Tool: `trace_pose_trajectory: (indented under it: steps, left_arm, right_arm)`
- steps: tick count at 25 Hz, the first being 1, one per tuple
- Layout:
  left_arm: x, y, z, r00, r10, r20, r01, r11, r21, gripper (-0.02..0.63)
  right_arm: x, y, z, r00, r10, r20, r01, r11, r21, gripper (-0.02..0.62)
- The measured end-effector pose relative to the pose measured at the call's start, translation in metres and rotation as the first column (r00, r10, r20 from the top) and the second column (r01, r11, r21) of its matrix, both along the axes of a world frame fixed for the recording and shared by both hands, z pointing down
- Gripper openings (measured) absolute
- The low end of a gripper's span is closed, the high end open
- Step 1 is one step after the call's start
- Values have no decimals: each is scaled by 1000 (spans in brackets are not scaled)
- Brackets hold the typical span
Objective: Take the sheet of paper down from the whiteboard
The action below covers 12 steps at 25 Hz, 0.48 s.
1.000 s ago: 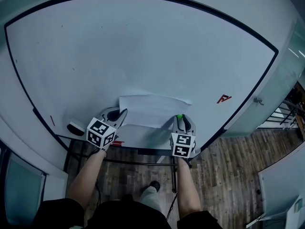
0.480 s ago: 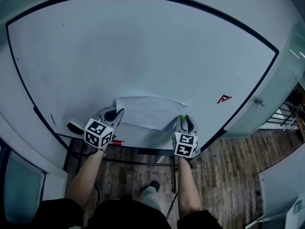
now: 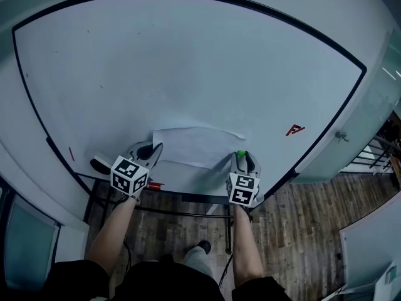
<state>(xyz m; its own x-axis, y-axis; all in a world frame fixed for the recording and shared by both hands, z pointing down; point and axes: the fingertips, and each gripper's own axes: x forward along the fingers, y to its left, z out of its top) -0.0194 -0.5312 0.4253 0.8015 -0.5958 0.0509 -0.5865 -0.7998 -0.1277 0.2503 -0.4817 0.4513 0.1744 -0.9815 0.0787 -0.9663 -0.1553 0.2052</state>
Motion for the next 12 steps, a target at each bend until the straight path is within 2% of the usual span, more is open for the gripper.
trace_pose_trajectory:
  steps: [5,12]
  left_arm:
    - [-4,8,-1,1000,-3,8,3,1000,8,21]
    - [-9,24,-1,999,-51,2,51,999,-1,21]
  right_arm:
    - [-5,4,3,1000,-16,12,16,1000,5,173]
    - [0,13,3,998,-55,15,55,998,-6,173]
